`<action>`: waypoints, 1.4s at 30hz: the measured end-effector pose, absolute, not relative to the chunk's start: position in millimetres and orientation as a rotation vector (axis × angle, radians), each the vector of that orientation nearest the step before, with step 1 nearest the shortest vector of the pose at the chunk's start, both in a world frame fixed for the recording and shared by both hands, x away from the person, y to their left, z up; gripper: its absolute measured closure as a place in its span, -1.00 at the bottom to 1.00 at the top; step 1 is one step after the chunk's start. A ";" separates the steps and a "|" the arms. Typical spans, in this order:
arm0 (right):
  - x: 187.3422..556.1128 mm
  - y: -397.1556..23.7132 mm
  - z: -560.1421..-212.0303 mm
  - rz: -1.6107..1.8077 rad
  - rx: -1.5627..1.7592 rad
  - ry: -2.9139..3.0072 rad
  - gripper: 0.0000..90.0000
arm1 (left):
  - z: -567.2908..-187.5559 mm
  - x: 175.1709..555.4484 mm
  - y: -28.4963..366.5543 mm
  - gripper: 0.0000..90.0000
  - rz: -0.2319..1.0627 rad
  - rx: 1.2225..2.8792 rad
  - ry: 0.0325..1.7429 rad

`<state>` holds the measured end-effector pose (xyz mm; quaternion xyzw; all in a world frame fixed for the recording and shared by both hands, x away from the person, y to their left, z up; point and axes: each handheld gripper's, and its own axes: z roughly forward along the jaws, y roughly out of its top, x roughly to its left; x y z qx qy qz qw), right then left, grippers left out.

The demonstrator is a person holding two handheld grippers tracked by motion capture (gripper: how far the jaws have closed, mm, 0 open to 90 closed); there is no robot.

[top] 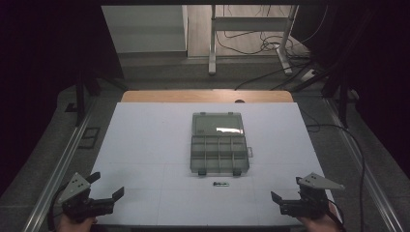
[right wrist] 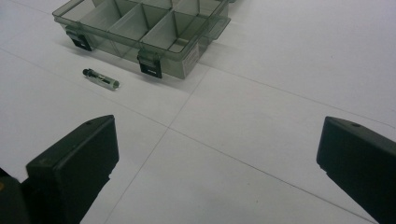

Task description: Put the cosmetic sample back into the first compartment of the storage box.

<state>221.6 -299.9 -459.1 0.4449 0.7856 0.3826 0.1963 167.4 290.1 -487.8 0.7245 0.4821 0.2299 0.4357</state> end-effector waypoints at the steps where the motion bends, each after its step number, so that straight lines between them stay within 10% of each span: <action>1: 221.6 -299.9 -459.1 1.072 1.246 2.200 -1.00 | -487.8 167.4 290.1 -1.00 0.572 1.803 1.200; 42: 237.8 -286.2 -463.2 1.099 1.179 2.374 -1.00 | -488.6 169.5 290.8 -0.96 0.527 1.829 1.161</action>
